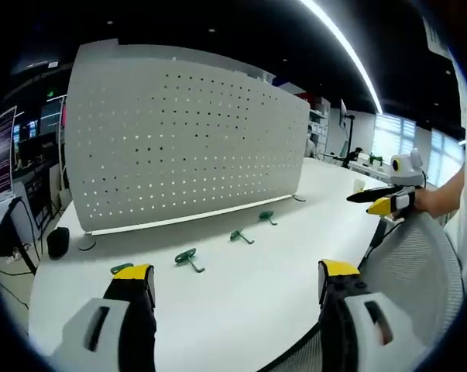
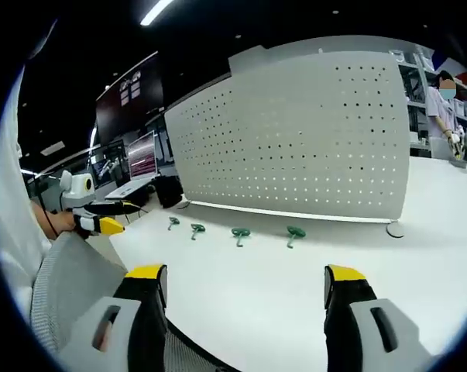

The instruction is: Insert the hook assembly into the mounting plate slot until the hook locks in place.

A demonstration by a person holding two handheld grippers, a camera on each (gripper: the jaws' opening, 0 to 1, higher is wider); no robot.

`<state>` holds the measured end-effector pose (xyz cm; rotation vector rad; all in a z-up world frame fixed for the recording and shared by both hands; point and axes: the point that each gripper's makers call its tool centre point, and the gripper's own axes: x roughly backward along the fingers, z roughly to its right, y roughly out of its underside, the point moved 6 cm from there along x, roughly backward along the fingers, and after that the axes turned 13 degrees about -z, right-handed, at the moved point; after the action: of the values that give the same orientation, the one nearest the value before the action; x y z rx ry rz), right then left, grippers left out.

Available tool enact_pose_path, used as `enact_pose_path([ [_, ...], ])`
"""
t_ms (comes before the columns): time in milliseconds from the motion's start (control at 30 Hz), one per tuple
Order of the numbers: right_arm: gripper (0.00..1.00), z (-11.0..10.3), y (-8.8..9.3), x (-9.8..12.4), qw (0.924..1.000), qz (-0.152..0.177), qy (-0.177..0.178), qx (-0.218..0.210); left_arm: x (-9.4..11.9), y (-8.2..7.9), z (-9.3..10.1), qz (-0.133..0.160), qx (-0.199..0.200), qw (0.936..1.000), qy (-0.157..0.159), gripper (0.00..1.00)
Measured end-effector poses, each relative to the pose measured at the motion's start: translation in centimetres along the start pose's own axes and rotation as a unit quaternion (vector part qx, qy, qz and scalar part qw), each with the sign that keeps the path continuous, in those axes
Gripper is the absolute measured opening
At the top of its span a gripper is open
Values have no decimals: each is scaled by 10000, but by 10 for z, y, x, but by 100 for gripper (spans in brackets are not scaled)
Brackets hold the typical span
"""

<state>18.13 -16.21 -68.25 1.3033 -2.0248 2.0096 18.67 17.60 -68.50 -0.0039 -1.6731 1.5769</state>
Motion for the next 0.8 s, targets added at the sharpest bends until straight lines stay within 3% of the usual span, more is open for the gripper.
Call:
enact_pose_path([
  [300, 73, 0, 1, 1, 10000, -50, 8, -1, -1, 1, 1, -42, 37, 10000, 76, 90],
  [800, 72, -2, -3, 2, 10000, 63, -15, 33, -1, 1, 0, -62, 104, 9999, 71, 89],
])
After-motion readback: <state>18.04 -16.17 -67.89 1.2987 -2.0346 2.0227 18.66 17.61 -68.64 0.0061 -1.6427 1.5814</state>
